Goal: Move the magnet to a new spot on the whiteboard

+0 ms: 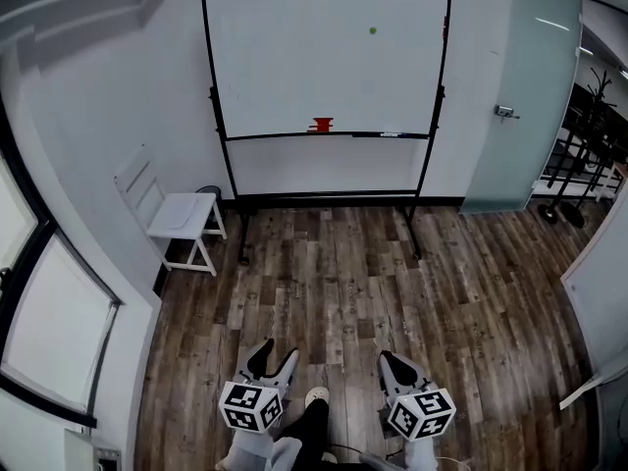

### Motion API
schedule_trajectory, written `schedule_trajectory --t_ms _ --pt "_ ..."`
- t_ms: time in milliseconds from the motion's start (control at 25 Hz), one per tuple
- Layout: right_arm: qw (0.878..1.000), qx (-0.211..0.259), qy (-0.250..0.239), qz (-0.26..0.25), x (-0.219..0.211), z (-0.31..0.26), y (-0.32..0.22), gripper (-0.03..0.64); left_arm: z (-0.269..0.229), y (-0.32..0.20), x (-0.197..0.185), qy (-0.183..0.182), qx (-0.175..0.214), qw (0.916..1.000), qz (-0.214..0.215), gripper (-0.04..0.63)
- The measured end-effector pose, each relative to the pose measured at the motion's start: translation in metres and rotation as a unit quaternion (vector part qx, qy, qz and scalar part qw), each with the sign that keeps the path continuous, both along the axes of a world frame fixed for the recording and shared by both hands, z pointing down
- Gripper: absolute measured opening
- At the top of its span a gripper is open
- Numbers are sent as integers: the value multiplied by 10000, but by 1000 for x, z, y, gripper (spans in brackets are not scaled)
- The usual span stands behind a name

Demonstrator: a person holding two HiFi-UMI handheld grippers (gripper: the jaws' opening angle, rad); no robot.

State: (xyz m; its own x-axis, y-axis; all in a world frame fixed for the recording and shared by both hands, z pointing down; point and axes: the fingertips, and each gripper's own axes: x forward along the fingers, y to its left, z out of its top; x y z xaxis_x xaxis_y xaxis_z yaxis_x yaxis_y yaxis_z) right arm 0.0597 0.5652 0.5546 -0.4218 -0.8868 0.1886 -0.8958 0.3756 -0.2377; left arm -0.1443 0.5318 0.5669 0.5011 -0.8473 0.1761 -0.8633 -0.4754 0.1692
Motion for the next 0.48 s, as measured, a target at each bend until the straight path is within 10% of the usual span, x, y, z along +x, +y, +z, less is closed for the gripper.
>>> schedule_trajectory --t_ms 480 --pt "9999 85 38 43 3 -27 -97 29 -28 -99 9 53 141 9997 174 221"
